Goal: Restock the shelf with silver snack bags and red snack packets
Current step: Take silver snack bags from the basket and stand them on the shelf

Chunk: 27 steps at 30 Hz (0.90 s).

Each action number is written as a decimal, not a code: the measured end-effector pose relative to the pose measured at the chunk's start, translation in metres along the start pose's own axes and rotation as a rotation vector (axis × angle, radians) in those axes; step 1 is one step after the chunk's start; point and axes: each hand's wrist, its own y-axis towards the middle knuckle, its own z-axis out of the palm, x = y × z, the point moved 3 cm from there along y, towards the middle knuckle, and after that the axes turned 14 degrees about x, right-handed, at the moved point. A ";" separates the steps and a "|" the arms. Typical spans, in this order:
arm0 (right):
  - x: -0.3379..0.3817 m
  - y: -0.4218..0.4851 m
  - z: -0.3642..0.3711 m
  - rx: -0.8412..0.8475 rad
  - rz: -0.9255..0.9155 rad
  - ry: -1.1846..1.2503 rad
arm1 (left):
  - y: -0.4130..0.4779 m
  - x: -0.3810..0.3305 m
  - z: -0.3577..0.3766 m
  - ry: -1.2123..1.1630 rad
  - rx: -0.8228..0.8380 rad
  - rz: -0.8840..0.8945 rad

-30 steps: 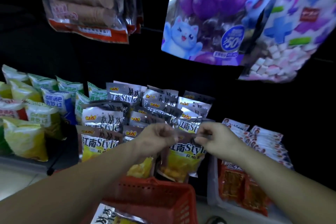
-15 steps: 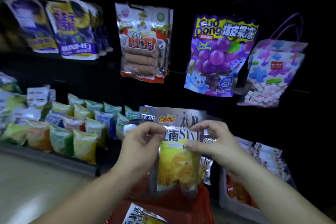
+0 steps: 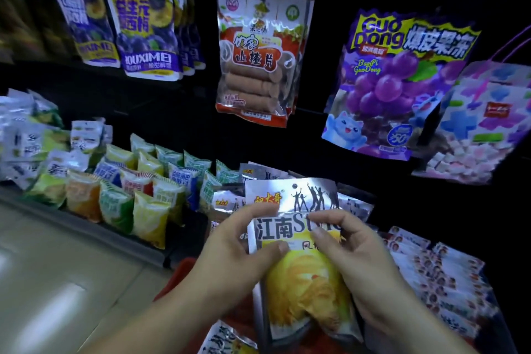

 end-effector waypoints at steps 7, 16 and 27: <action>0.007 -0.007 0.005 0.160 -0.048 -0.075 | 0.004 0.010 -0.008 -0.049 -0.176 -0.007; 0.017 -0.020 0.011 0.001 -0.147 -0.468 | -0.001 0.023 -0.010 -0.192 -0.274 -0.075; 0.010 -0.019 0.004 -0.198 -0.115 -0.185 | -0.004 0.022 0.013 -0.091 -0.156 -0.107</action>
